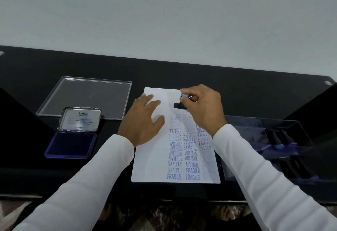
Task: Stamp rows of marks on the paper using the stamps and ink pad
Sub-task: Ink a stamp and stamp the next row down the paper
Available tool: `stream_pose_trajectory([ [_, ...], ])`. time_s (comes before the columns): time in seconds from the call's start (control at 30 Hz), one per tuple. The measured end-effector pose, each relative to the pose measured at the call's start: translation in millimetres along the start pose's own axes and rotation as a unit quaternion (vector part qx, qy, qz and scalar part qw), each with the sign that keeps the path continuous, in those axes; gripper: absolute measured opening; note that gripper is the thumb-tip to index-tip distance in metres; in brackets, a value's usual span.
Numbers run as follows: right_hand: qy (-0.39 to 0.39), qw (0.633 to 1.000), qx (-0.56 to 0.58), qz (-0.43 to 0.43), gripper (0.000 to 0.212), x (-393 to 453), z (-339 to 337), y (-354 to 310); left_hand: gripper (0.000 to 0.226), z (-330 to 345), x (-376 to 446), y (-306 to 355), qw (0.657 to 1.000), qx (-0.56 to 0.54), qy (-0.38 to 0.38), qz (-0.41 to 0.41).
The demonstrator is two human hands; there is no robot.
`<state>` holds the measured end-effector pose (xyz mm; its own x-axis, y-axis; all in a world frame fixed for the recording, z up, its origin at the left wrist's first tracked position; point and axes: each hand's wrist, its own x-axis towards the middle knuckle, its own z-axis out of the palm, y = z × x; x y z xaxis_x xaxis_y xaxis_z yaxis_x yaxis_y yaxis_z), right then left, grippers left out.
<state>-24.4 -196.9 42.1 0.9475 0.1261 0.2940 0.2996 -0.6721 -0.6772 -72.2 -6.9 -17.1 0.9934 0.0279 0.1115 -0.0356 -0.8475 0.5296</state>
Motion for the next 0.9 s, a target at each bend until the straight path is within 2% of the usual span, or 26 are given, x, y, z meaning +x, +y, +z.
stream_pose_trajectory([
  [0.4,-0.032,0.999,-0.039,0.007,0.025,11,18,7,0.052,10,15,-9,0.999,0.032,-0.005,0.021],
  [0.67,-0.049,0.997,-0.052,0.007,0.027,13,21,9,0.062,15,16,-16,0.999,0.039,-0.003,0.022],
  [0.9,-0.054,0.997,-0.056,0.014,0.026,14,23,8,0.060,17,17,-17,0.999,0.048,0.001,0.023],
])
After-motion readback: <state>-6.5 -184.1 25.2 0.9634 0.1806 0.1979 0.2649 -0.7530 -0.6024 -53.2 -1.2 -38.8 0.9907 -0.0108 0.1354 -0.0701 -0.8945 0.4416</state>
